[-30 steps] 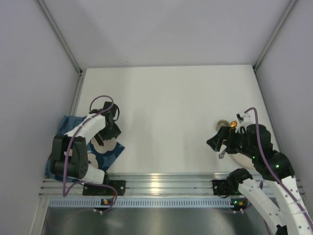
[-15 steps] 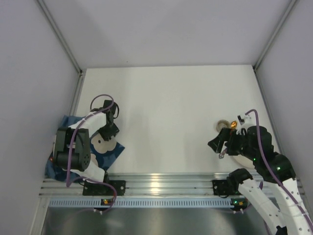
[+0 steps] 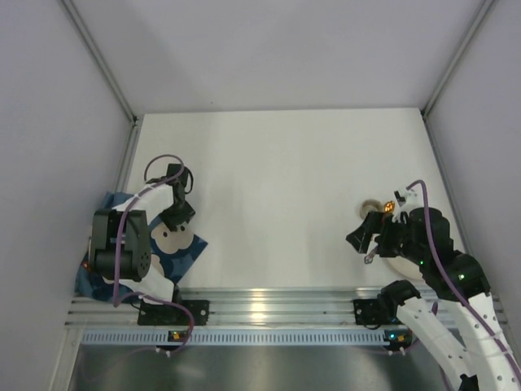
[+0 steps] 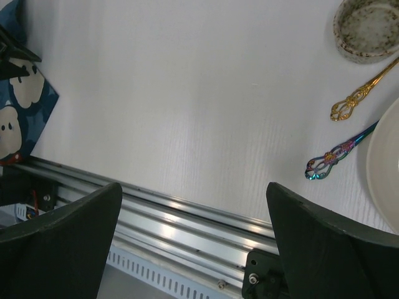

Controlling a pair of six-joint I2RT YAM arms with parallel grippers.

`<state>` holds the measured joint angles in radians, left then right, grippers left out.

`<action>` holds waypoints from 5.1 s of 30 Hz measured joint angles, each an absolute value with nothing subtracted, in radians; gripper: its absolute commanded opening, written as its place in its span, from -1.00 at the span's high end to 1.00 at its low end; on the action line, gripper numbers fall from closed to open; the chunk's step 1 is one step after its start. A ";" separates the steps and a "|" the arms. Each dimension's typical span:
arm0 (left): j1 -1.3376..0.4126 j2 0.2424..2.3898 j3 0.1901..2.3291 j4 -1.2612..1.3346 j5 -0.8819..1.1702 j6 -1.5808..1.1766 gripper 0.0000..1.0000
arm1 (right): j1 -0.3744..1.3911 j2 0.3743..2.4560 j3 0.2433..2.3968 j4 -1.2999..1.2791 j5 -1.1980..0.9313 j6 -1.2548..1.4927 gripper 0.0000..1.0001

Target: Set the dinner table for one person

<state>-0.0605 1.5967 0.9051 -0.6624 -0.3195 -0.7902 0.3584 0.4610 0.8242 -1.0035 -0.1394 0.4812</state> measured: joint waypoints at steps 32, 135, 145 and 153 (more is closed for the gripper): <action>-0.028 1.712 1.070 -0.752 -0.357 -0.658 1.00 | 0.358 0.473 0.811 -0.995 -0.121 0.482 -1.00; -0.598 1.055 1.013 -0.870 -0.376 -0.599 -0.88 | 0.199 1.667 1.192 -0.827 0.219 0.433 0.08; -0.598 1.025 0.991 -0.902 -0.392 -0.599 -0.87 | 0.195 1.785 1.197 -0.788 0.224 0.422 1.00; -0.598 1.036 0.991 -0.901 -0.410 -0.585 -0.87 | 0.201 1.778 1.211 -0.799 0.241 0.430 1.00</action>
<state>-0.5983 1.0363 0.9905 -0.9012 -0.4103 -0.5850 0.2012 1.7782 1.2106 -0.7994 0.2409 0.4305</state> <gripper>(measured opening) 0.936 0.053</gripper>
